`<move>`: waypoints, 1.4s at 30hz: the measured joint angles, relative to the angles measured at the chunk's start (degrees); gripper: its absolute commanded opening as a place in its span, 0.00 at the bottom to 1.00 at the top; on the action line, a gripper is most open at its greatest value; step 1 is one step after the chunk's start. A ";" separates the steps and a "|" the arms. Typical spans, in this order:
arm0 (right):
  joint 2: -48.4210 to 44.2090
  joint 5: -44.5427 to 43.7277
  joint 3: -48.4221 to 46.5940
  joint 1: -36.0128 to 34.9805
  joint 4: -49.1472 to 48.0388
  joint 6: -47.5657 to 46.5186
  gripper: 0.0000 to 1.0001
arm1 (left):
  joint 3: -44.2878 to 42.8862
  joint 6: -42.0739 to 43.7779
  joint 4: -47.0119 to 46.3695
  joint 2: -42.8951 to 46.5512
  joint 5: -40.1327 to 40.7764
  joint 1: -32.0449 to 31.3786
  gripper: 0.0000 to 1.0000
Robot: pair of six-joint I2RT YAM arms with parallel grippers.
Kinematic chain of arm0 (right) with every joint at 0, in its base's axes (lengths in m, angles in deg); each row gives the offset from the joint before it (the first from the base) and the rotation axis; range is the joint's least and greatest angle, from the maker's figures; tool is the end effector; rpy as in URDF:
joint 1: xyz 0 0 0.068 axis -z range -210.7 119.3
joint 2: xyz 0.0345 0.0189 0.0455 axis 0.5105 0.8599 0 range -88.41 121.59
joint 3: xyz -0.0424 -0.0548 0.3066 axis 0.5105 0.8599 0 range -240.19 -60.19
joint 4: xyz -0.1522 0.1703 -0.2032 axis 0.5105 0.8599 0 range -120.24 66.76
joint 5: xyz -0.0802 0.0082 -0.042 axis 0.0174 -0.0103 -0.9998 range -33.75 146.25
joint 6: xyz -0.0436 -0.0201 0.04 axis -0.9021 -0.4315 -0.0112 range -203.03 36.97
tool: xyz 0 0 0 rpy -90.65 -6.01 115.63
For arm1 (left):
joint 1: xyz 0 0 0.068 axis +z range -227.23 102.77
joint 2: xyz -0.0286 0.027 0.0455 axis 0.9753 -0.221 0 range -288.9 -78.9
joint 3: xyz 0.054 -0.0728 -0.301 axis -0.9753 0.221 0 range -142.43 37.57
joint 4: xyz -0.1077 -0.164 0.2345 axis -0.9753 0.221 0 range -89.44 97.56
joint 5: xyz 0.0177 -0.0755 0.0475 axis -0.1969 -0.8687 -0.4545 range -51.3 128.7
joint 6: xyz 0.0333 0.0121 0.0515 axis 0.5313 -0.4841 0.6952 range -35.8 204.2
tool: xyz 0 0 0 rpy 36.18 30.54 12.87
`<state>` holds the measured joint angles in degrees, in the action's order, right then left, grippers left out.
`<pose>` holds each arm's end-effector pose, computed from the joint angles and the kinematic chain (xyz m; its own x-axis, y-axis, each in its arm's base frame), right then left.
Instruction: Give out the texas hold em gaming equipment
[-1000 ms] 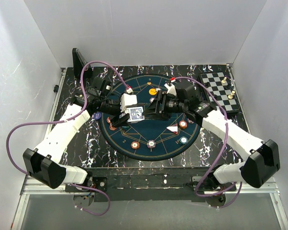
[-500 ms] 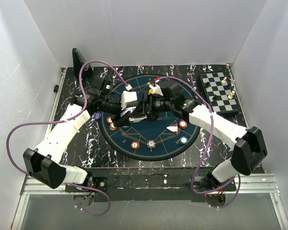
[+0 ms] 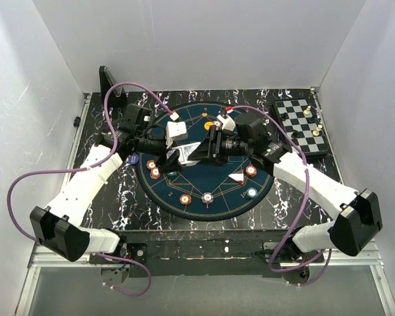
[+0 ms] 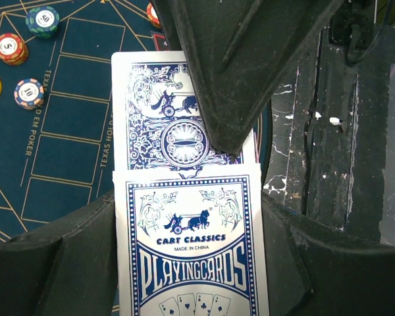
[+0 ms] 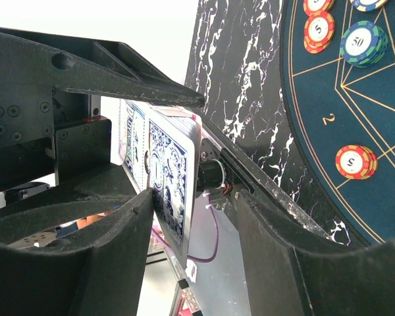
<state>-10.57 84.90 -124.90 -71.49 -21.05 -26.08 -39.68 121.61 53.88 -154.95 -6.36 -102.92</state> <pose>0.2579 0.2526 0.3615 -0.9188 0.1786 -0.3519 -0.2549 0.4123 0.8747 0.2581 -0.1617 0.3923 -0.1411 0.5441 -0.8271 0.9864 0.1482 -0.0707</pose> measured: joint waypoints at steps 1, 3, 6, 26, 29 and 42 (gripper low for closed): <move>-0.52 0.02 0.39 0.28 -0.22 0.13 0.58 | 0.02 -0.17 -0.17 0.11 -0.37 0.04 0.42; -1.22 0.04 0.83 0.68 -0.46 0.28 0.57 | 0.07 -0.39 -0.57 0.20 -1.01 0.04 0.42; -1.53 0.20 0.83 1.09 -0.59 0.33 0.52 | 0.17 -0.70 -0.94 0.20 -2.14 0.09 0.42; -4.28 -0.44 0.85 4.31 1.03 -0.22 0.27 | 0.20 -2.34 -1.03 0.20 -5.70 0.13 0.40; -5.05 -0.46 0.87 4.79 1.22 -0.24 0.19 | 0.20 -2.58 -1.09 0.20 -6.01 0.13 0.39; -8.39 -2.67 3.19 6.71 1.99 -0.68 0.01 | 0.20 -4.02 -1.57 1.03 -7.52 0.50 0.38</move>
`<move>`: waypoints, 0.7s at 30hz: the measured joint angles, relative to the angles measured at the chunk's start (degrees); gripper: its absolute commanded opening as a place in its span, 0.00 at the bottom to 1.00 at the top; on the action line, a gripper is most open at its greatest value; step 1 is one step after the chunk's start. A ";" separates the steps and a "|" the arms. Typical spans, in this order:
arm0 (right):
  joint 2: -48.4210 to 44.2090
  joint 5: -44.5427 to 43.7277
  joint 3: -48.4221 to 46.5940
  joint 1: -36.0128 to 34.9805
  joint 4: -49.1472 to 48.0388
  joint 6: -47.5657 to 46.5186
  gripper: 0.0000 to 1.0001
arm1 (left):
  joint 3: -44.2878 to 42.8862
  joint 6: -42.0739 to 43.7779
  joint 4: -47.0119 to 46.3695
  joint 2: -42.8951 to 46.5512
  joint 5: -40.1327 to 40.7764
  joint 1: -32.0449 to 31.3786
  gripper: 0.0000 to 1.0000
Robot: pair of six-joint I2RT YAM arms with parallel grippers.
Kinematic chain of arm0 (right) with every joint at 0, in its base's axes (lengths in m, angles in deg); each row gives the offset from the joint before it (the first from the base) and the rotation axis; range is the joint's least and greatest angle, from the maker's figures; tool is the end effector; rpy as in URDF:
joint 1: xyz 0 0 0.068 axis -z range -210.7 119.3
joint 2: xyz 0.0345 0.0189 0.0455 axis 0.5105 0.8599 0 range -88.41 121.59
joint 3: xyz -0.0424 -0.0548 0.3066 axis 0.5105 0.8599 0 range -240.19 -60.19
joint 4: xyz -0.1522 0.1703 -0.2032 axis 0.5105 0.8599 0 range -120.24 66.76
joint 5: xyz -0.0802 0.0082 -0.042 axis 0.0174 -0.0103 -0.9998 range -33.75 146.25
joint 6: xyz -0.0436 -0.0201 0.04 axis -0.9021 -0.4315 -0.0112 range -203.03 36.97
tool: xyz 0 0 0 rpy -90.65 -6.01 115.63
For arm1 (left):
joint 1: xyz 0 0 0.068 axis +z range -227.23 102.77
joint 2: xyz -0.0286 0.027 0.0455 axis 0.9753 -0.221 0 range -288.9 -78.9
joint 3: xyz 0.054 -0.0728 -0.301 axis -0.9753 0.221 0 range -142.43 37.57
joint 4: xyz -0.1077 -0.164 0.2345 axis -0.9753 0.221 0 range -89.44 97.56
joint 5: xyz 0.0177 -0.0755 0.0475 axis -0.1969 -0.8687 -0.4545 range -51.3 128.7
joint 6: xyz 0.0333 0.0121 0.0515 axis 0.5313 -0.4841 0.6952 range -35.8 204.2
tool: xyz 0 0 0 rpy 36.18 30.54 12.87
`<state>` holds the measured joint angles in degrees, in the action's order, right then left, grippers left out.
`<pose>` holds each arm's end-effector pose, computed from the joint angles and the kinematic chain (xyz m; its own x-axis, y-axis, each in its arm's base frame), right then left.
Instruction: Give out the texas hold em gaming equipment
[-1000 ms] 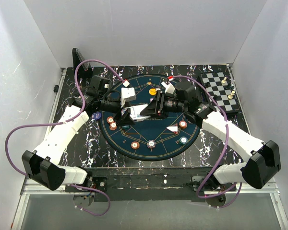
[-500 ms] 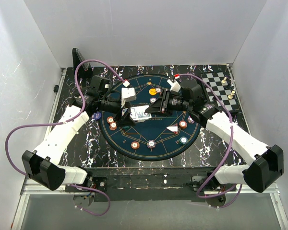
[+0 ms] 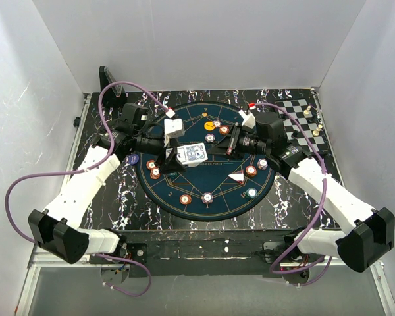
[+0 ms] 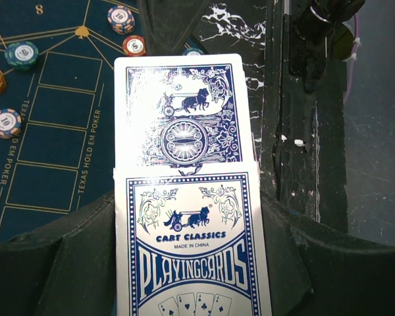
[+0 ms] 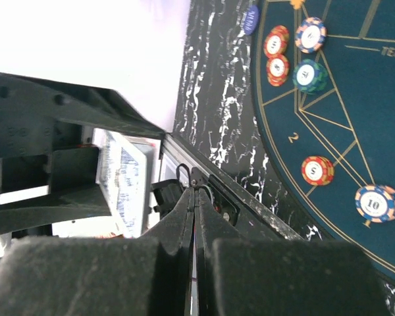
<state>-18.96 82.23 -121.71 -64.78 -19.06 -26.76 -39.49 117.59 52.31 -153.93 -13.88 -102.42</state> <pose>0.2533 0.1965 0.3816 -0.8546 0.3244 -0.4055 -0.2446 0.4372 0.8654 0.2525 -0.1606 0.4016 -0.1784 0.4535 -0.8732 0.9838 0.0981 -0.1501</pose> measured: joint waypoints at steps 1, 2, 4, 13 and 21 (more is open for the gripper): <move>-0.09 -0.28 0.37 0.13 0.48 -0.15 0.01 | 0.00 -0.02 -0.35 0.17 -0.26 0.07 0.38; -0.11 -0.46 0.68 0.28 1.18 -0.26 0.01 | 0.00 -0.04 -0.59 0.39 -0.55 0.17 0.38; -0.11 -0.83 1.29 0.42 2.19 -0.50 0.02 | 0.00 -0.07 -0.98 0.72 -0.79 0.33 0.38; -4.68 -2.16 2.49 0.66 3.82 -0.74 0.55 | 0.00 -0.04 -1.22 1.01 -1.05 0.39 0.38; -7.08 0.35 2.49 0.63 0.55 -0.07 0.65 | 0.00 -0.02 -1.22 1.01 -1.03 0.50 0.38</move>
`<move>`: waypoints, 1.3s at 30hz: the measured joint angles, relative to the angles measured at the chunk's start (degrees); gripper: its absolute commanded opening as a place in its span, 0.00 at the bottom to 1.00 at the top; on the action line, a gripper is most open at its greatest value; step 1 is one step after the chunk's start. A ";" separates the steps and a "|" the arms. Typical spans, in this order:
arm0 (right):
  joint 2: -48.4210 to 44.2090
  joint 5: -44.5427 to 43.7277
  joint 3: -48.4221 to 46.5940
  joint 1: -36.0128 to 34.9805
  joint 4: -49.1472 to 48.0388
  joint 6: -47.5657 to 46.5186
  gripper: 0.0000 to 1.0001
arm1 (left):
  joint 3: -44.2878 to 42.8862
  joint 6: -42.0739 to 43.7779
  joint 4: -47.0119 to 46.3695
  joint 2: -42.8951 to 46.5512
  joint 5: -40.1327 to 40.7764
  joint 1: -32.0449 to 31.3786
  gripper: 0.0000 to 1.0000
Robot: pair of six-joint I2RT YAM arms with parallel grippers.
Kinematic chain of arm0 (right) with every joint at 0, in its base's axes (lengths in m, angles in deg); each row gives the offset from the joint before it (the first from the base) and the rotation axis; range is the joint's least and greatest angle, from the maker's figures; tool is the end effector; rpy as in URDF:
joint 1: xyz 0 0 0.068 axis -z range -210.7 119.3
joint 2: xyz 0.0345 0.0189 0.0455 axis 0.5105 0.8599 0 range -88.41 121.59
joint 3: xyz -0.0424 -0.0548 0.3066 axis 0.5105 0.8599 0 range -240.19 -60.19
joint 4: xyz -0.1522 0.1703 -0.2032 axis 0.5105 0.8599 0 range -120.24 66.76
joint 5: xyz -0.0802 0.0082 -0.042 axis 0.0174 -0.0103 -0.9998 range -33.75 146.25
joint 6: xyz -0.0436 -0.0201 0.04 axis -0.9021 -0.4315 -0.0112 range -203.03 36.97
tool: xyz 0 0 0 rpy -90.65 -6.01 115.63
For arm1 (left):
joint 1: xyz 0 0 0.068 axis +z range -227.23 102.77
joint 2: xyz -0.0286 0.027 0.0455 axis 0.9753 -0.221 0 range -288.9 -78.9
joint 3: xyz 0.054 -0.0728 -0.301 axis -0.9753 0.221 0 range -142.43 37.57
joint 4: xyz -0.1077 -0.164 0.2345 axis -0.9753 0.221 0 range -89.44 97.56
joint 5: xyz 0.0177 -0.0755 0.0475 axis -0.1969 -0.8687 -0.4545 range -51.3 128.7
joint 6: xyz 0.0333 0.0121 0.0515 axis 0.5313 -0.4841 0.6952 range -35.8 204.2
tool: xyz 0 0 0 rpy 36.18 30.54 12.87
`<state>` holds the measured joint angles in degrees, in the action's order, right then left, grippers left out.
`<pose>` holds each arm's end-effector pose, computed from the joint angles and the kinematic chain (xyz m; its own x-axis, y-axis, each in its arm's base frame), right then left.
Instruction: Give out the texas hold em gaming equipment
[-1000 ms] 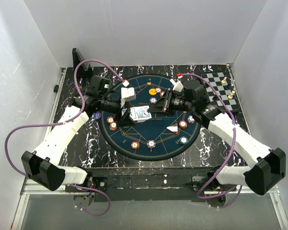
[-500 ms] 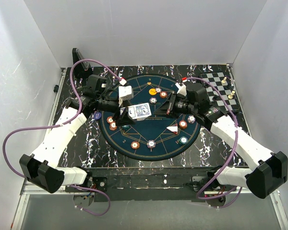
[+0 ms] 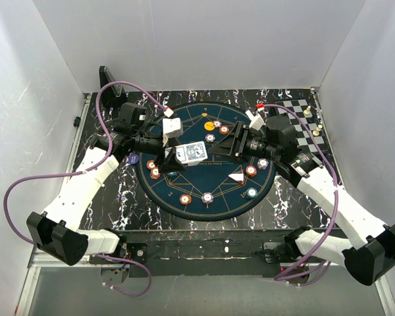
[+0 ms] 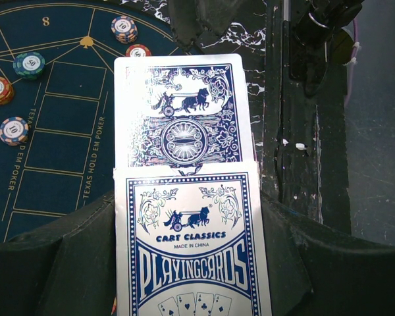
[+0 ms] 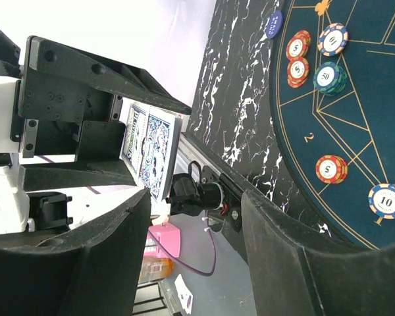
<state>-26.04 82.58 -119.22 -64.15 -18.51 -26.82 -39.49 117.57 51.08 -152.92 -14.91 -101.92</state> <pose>0.2263 0.1747 0.3978 -0.8282 0.3455 -0.4412 -0.2933 0.4037 0.8666 0.2501 -0.1573 0.4084 -0.1511 0.4286 -0.8907 0.9881 0.0912 -0.1237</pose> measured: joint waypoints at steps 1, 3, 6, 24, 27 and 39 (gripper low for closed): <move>0.28 0.28 0.00 -0.02 -0.28 0.20 0.65 | 0.00 0.00 0.00 0.00 0.00 0.02 0.38; 1.18 0.94 -0.07 -0.33 -0.90 0.57 0.65 | 0.00 0.00 0.00 0.00 0.00 0.09 0.38; 3.26 1.36 -0.57 -1.05 -1.40 0.63 0.62 | 0.00 0.02 0.00 0.00 0.02 0.11 0.38; 5.81 1.92 -4.50 -3.32 -1.16 0.59 0.01 | 0.09 0.68 0.24 0.00 0.79 0.11 0.39; 5.68 1.66 -5.03 -3.34 -0.31 0.35 0.01 | 0.09 0.74 0.24 0.00 0.76 0.11 0.38; 3.96 -0.70 -6.12 -3.15 4.96 -1.77 0.01 | 0.09 0.98 0.31 0.00 0.74 0.11 0.38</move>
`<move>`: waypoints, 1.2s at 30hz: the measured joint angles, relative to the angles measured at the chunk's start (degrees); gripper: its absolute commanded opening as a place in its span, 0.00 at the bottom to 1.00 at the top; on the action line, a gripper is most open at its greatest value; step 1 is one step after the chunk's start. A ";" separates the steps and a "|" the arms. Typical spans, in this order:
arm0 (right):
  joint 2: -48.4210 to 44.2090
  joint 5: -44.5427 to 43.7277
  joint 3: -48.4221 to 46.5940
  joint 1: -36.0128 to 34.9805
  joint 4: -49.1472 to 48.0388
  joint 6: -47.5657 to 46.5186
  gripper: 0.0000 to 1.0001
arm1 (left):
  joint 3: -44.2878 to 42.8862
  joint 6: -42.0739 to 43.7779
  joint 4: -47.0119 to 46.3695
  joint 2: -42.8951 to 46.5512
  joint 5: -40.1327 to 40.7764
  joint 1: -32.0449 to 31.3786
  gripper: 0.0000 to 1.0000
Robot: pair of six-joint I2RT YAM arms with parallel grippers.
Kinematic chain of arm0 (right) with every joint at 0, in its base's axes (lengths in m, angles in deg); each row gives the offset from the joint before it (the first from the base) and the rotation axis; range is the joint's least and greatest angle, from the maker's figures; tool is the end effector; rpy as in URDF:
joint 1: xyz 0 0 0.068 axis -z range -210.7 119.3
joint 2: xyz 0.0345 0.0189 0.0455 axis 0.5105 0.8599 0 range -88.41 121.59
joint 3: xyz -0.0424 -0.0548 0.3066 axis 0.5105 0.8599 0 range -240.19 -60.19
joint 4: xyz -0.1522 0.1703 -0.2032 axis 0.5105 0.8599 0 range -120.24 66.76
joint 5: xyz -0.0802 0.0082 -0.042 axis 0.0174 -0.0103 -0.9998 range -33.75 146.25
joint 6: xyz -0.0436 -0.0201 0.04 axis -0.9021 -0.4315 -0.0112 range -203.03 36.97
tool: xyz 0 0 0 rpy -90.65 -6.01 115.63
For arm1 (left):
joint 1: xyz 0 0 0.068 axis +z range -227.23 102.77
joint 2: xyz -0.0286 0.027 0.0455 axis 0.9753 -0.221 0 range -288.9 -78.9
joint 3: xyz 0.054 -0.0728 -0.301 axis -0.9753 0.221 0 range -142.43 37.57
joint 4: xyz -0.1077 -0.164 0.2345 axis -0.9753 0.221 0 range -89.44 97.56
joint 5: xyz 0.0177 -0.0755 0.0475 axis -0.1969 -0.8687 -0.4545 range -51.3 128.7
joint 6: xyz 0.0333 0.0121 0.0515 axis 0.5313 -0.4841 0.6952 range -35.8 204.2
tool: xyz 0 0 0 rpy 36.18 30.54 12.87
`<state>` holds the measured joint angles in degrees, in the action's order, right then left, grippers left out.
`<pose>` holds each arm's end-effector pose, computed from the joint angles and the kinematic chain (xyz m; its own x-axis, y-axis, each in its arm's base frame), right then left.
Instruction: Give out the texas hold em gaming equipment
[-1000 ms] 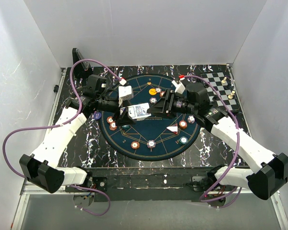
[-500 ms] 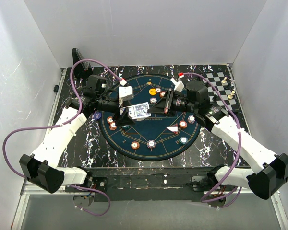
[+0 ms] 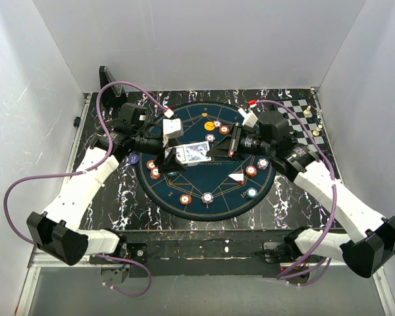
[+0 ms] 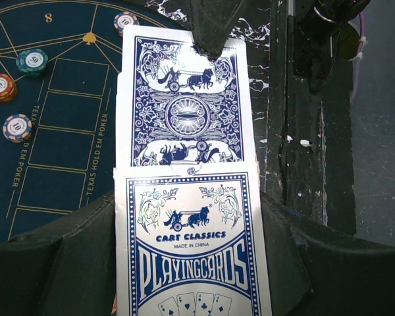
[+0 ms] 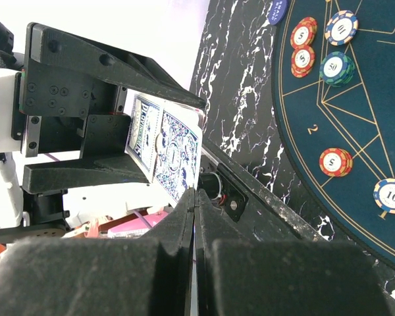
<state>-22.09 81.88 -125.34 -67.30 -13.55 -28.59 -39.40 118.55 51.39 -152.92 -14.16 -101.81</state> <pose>0.2294 0.1960 0.4125 -0.8494 0.2827 -0.4457 -0.3046 0.4270 0.8514 0.2505 -0.1564 0.4071 -0.1409 0.4391 -0.8873 0.9893 0.0957 -0.1097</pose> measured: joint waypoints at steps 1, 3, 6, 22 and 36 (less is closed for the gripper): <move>-0.02 -0.02 0.00 0.11 0.11 -0.09 0.01 | 0.00 0.02 0.02 0.00 0.00 0.00 0.38; -0.13 -0.07 0.00 0.39 0.44 -0.33 0.01 | 0.00 0.07 0.11 0.00 0.04 0.00 0.38; -0.59 -0.15 0.00 1.07 0.98 -0.55 0.01 | 0.00 0.15 0.15 0.00 0.04 0.00 0.38; -2.67 0.92 0.13 3.50 1.99 -0.37 0.21 | 0.00 0.15 0.15 0.00 -0.07 0.00 0.39; -2.80 1.97 0.46 3.50 1.70 -0.37 0.48 | 0.00 0.13 0.13 0.00 -0.13 0.00 0.38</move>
<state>-24.88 83.85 -124.88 -63.80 -11.85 -28.96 -39.40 118.68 51.52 -152.92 -14.29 -101.81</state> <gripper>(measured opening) 0.480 0.657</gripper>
